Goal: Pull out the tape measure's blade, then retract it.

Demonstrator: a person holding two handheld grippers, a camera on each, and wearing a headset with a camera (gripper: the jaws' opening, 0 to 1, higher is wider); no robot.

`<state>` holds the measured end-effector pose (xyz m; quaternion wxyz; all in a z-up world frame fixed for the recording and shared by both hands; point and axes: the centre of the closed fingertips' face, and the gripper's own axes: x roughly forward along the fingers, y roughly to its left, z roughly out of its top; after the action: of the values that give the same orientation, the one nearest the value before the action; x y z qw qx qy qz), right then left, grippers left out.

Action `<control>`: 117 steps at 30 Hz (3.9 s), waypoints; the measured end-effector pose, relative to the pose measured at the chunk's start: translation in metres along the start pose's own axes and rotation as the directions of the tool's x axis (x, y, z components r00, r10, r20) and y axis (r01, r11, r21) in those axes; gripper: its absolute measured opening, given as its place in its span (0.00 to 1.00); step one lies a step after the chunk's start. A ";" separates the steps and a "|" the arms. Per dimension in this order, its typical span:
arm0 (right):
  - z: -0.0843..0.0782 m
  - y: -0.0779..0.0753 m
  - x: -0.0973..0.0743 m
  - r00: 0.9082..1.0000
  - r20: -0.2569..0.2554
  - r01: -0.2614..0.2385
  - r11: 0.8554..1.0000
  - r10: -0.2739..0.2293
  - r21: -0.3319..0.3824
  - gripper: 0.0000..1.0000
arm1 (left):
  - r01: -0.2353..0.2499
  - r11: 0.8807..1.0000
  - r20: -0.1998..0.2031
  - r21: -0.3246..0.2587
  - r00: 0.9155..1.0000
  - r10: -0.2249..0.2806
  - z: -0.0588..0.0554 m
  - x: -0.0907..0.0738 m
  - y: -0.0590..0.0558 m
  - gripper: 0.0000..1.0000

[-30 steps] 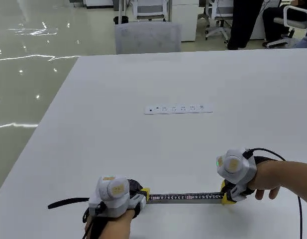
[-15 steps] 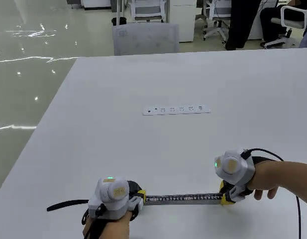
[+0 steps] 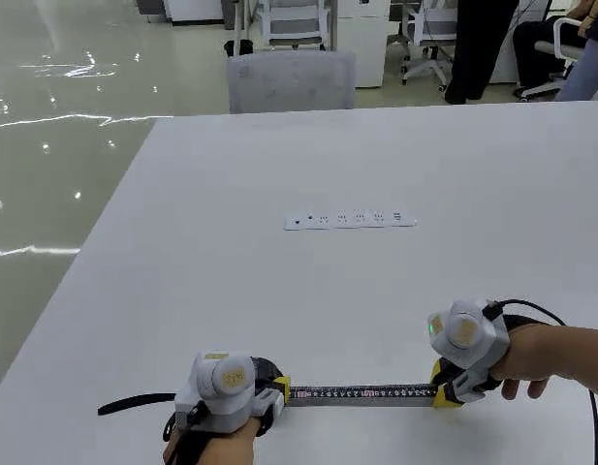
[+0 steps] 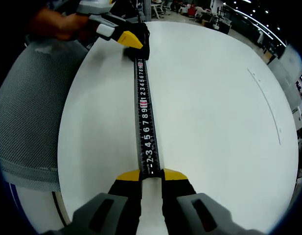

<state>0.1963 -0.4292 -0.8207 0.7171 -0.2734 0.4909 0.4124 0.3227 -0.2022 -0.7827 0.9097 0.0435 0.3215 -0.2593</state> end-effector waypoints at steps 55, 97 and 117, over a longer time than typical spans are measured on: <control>0.033 0.002 0.013 0.999 0.045 -0.020 1.000 0.019 0.019 0.13 | 0.020 1.000 -0.015 -0.020 1.000 -0.021 -0.001 0.000 0.001 0.58; 0.060 0.003 0.024 0.996 0.092 -0.017 1.000 0.015 0.018 0.13 | 0.059 0.998 -0.020 -0.026 0.998 -0.060 -0.002 -0.001 0.001 0.57; 0.072 0.005 0.030 0.994 0.108 -0.022 0.999 0.019 0.027 0.13 | 0.063 0.998 -0.020 -0.029 0.998 -0.064 -0.003 -0.001 0.002 0.58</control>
<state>0.2322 -0.3596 -0.8215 0.7420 -0.2359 0.4600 0.4268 0.3213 -0.1997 -0.7845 0.8980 0.0232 0.3360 -0.2831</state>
